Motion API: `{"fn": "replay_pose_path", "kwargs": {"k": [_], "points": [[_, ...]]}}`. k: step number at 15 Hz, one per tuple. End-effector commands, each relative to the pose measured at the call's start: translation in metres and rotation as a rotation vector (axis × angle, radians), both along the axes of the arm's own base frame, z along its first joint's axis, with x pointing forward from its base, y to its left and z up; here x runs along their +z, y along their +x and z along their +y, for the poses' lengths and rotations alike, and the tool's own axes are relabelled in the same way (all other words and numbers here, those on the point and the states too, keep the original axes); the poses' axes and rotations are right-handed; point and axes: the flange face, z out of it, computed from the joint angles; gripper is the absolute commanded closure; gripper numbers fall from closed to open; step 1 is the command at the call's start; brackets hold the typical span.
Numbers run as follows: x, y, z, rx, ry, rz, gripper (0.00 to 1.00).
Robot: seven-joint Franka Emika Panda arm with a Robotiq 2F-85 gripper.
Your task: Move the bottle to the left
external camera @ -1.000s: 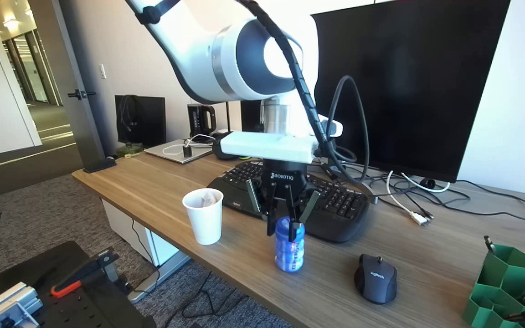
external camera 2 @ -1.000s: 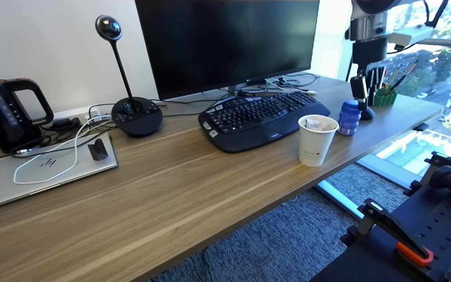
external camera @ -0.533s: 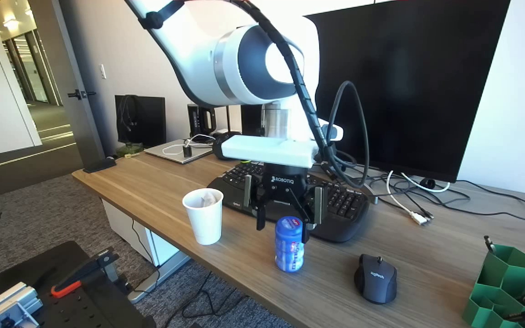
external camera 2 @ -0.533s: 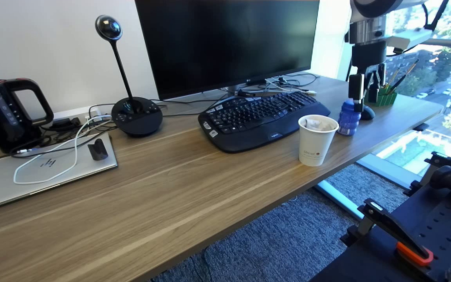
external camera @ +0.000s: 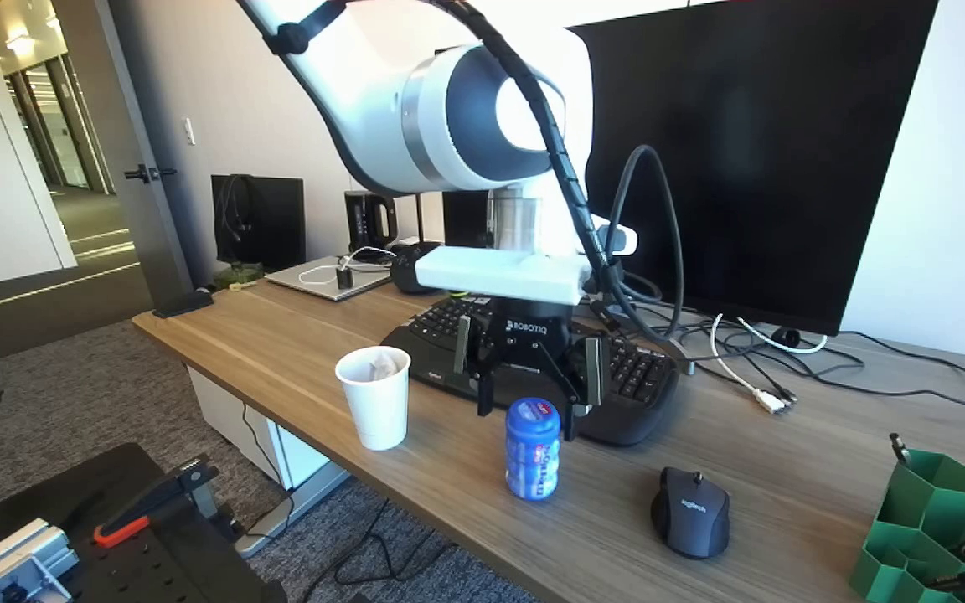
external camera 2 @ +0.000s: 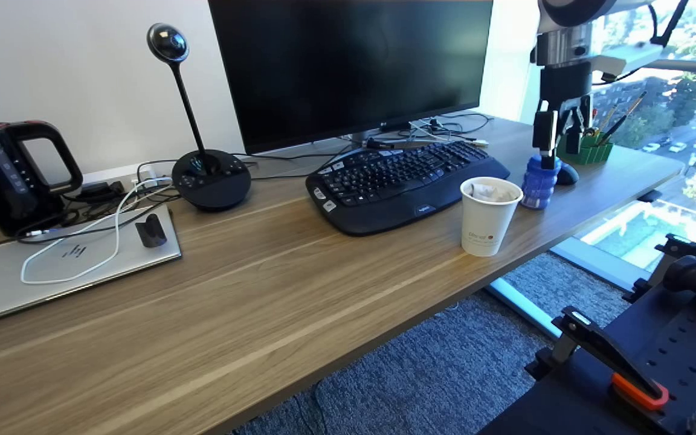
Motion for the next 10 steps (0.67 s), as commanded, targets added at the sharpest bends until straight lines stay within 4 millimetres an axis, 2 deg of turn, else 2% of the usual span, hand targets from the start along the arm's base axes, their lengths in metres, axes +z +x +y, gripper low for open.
{"fn": "replay_pose_path", "kwargs": {"k": [1, 4, 5, 6, 10], "points": [[-0.0047, 0.0102, 0.0, -0.008, 0.0, 0.01, 0.0], [-0.0093, 0.0132, 0.0006, -0.005, -0.002, 0.014, 0.0], [-0.0105, 0.0143, 0.0008, -0.003, -0.002, 0.014, 0.16], [-0.0111, 0.0156, 0.0012, -0.003, -0.002, 0.014, 0.28], [-0.0132, 0.0183, 0.0012, -0.003, 0.001, 0.015, 0.58]]}}
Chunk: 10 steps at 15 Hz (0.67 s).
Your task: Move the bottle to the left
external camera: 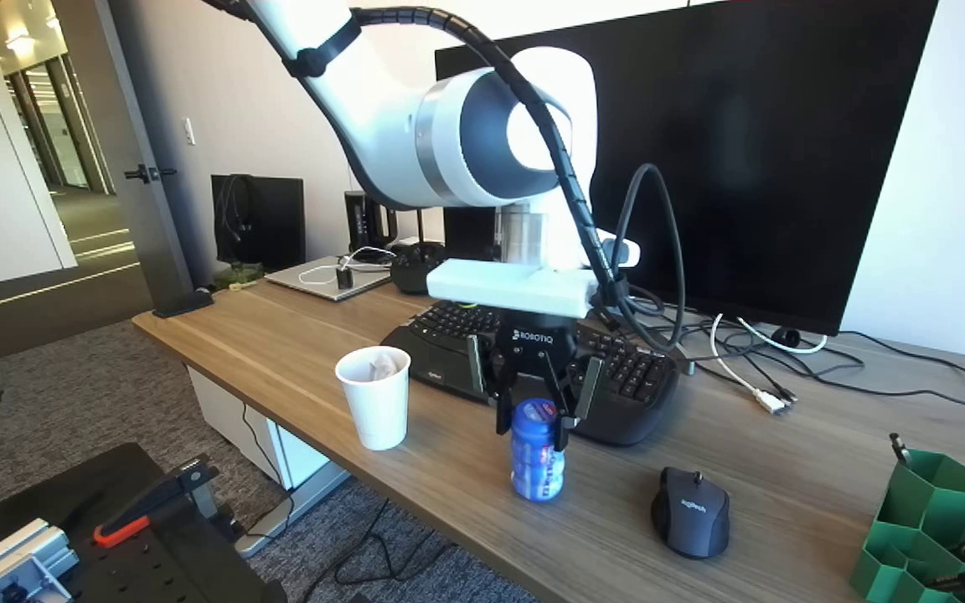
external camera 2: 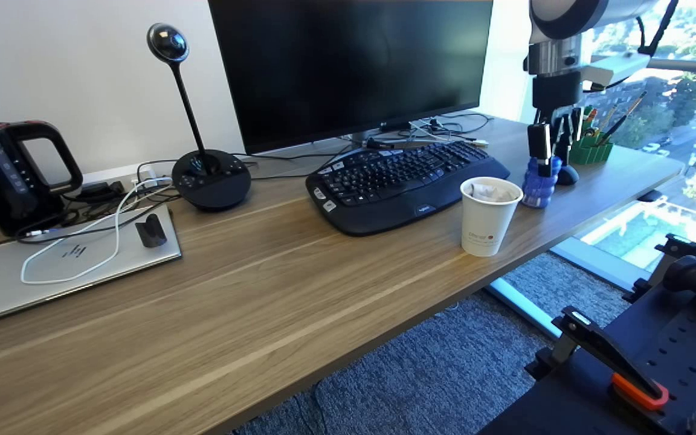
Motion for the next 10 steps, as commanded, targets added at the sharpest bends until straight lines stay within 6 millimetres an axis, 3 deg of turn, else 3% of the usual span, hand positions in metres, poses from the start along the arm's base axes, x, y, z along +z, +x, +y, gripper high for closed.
{"fn": "replay_pose_path", "kwargs": {"k": [1, 10], "points": [[0.002, 0.008, 0.001, -0.006, 0.002, 0.008, 0.66], [0.015, 0.008, 0.004, -0.003, 0.005, -0.025, 0.7]]}}
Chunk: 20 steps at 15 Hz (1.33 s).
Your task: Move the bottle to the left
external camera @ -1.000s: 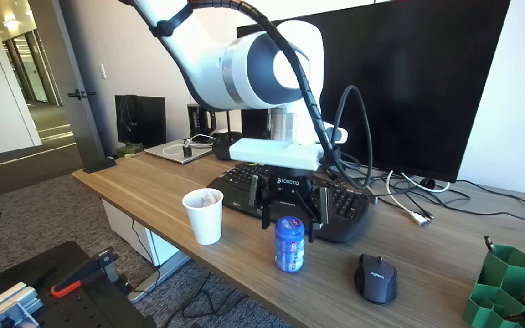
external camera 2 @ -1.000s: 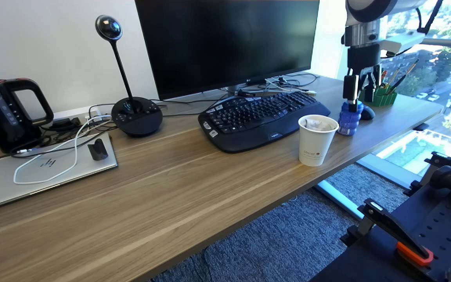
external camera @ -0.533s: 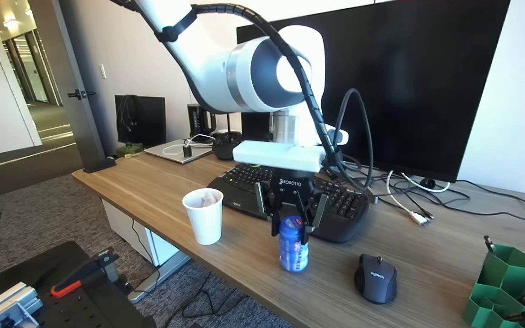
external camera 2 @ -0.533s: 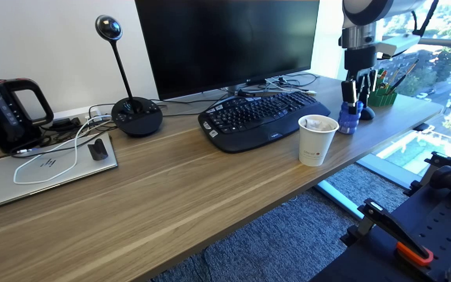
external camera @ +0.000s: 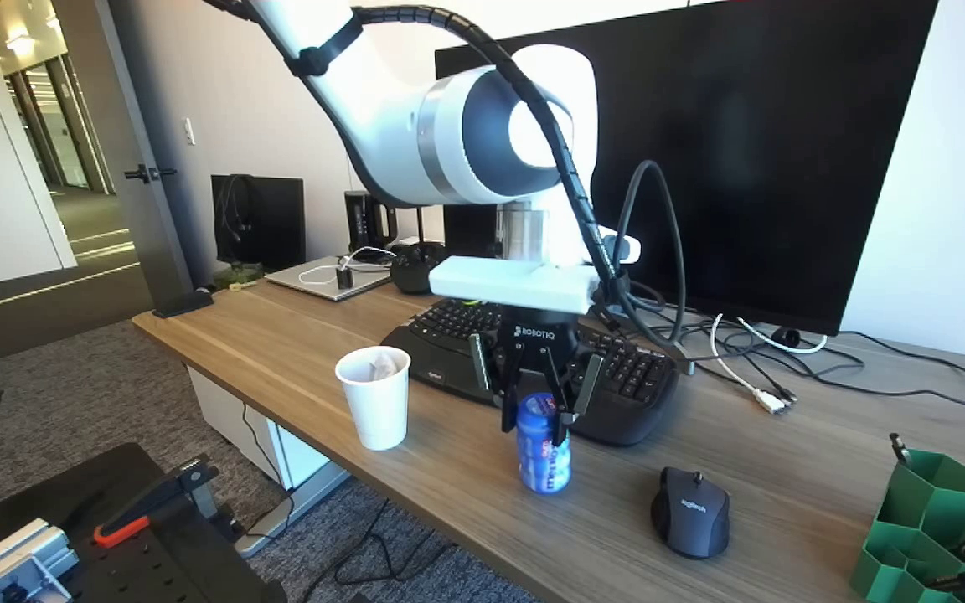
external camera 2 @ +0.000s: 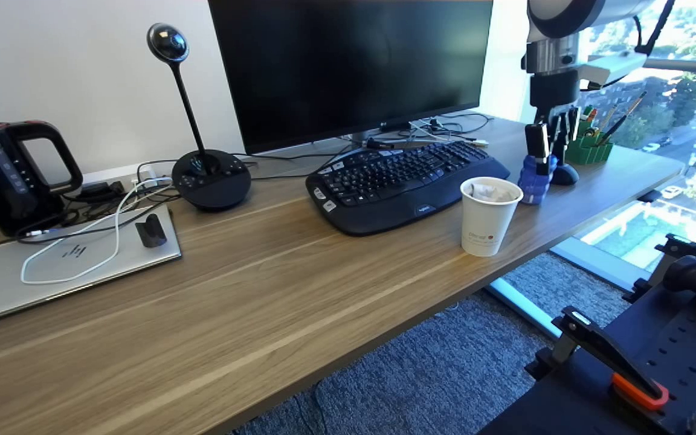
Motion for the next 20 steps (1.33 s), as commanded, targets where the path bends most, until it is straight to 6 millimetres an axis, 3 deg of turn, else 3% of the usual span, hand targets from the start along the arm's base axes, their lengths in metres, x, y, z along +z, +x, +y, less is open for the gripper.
{"fn": "replay_pose_path", "kwargs": {"k": [1, 11, 20], "points": [[0.016, 0.003, 0.003, -0.011, 0.009, -0.017, 0.7], [0.03, 0.002, 0.005, -0.019, 0.028, -0.029, 0.7], [0.03, 0.002, 0.008, -0.012, 0.023, -0.022, 0.7]]}}
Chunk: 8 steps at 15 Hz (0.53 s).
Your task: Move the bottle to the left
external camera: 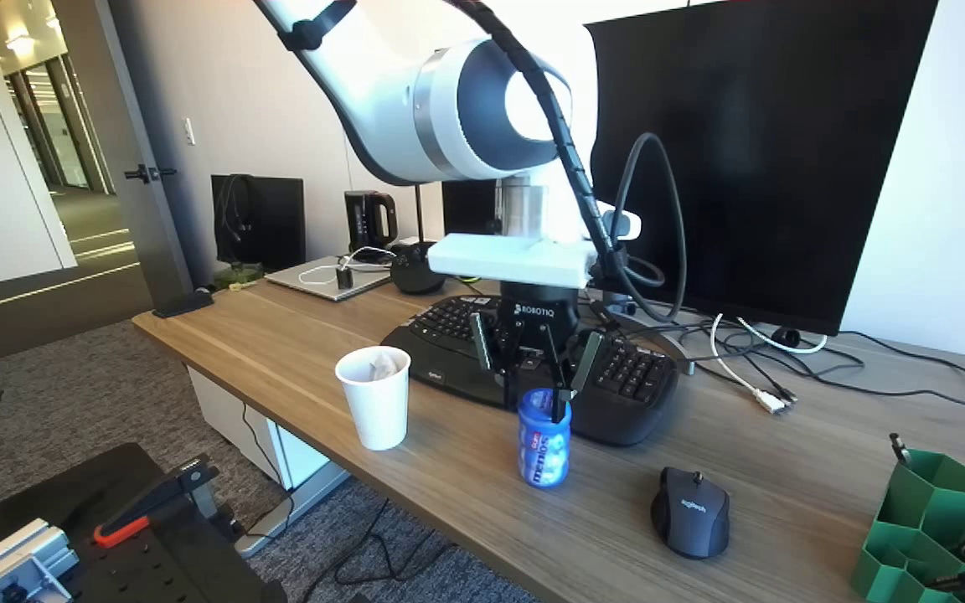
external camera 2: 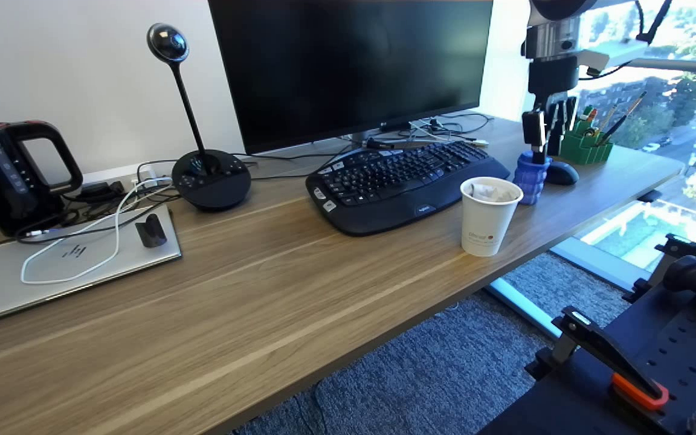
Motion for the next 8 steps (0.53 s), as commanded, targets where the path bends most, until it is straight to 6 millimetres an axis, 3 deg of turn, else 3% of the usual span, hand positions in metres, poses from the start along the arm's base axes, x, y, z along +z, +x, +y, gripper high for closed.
{"fn": "replay_pose_path", "kwargs": {"k": [1, 8], "points": [[0.0109, -0.0027, 0.0055, 0.001, 0.009, 0.009, 0.7], [0.0177, -0.0017, 0.0141, 0.014, 0.006, 0.0, 0.7]]}}
